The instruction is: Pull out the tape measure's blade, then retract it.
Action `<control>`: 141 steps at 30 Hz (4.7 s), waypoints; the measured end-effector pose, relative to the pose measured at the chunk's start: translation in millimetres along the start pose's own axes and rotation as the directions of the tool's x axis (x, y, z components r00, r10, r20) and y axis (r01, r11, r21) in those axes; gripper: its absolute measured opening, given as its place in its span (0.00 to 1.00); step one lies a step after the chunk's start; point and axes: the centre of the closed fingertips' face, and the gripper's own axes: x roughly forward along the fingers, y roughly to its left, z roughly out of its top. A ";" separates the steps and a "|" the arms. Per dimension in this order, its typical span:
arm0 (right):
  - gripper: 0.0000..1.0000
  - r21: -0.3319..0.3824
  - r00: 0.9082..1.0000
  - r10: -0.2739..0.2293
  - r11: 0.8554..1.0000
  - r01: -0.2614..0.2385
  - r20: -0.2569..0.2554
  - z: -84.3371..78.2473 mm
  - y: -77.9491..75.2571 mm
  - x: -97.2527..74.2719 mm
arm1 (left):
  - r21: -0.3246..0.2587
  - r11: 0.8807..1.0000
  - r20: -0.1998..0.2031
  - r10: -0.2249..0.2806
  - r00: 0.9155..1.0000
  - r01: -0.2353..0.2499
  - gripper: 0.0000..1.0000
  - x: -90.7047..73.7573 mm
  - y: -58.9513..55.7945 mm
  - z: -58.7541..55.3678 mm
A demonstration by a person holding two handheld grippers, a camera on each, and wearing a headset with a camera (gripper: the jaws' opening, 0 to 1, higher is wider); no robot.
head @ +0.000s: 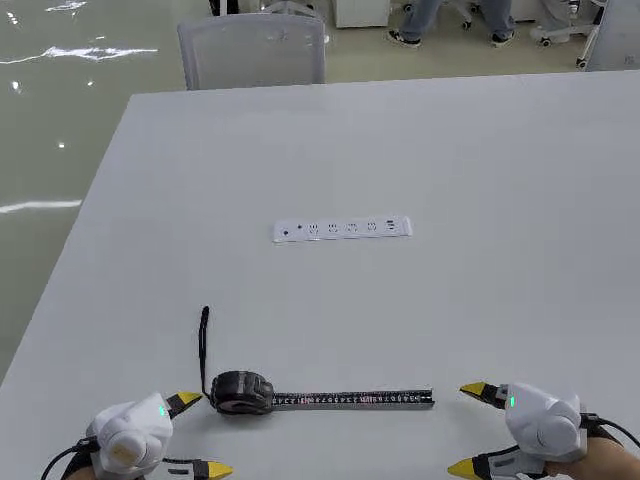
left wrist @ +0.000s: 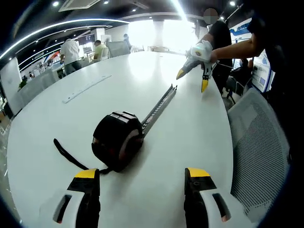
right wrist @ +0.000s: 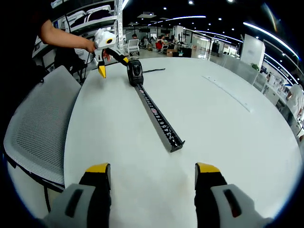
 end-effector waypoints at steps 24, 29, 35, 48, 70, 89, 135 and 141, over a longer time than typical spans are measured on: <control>0.94 0.216 0.960 -0.248 0.952 0.217 0.128 11.2 26.9 -12.8 | -0.203 0.960 0.154 0.223 0.962 -0.190 0.93 -6.8 -32.3 11.9; 0.96 0.256 0.941 -0.312 0.928 0.271 0.134 19.6 35.6 -11.9 | -0.228 0.947 0.179 0.269 0.946 -0.226 0.93 -5.7 -45.2 21.3; 0.99 0.291 0.924 -0.350 0.910 0.297 0.154 31.9 41.1 -12.2 | -0.261 0.931 0.166 0.304 0.938 -0.255 0.95 -7.8 -49.4 17.9; 0.98 0.288 0.905 -0.377 0.905 0.314 0.197 49.9 50.3 -9.9 | -0.272 0.923 0.163 0.322 0.933 -0.271 1.00 -8.8 -63.5 22.6; 0.98 0.285 0.913 -0.355 0.913 0.292 0.202 49.9 54.2 -6.3 | -0.294 0.918 0.182 0.327 0.927 -0.266 1.00 -8.8 -62.0 25.9; 0.87 0.238 0.921 -0.319 0.934 0.266 0.224 48.4 45.5 -4.5 | -0.374 0.855 0.179 0.445 0.877 -0.358 1.00 -8.5 -45.8 31.6; 0.34 -0.019 0.995 -0.057 0.998 0.058 0.078 21.2 -36.8 32.2 | -0.475 0.688 0.001 0.624 0.781 -0.549 0.82 14.6 32.4 40.2; 0.29 -0.053 0.998 -0.022 0.998 0.025 0.053 18.9 -44.6 37.6 | -0.493 0.676 -0.017 0.622 0.783 -0.548 0.79 20.1 37.0 38.6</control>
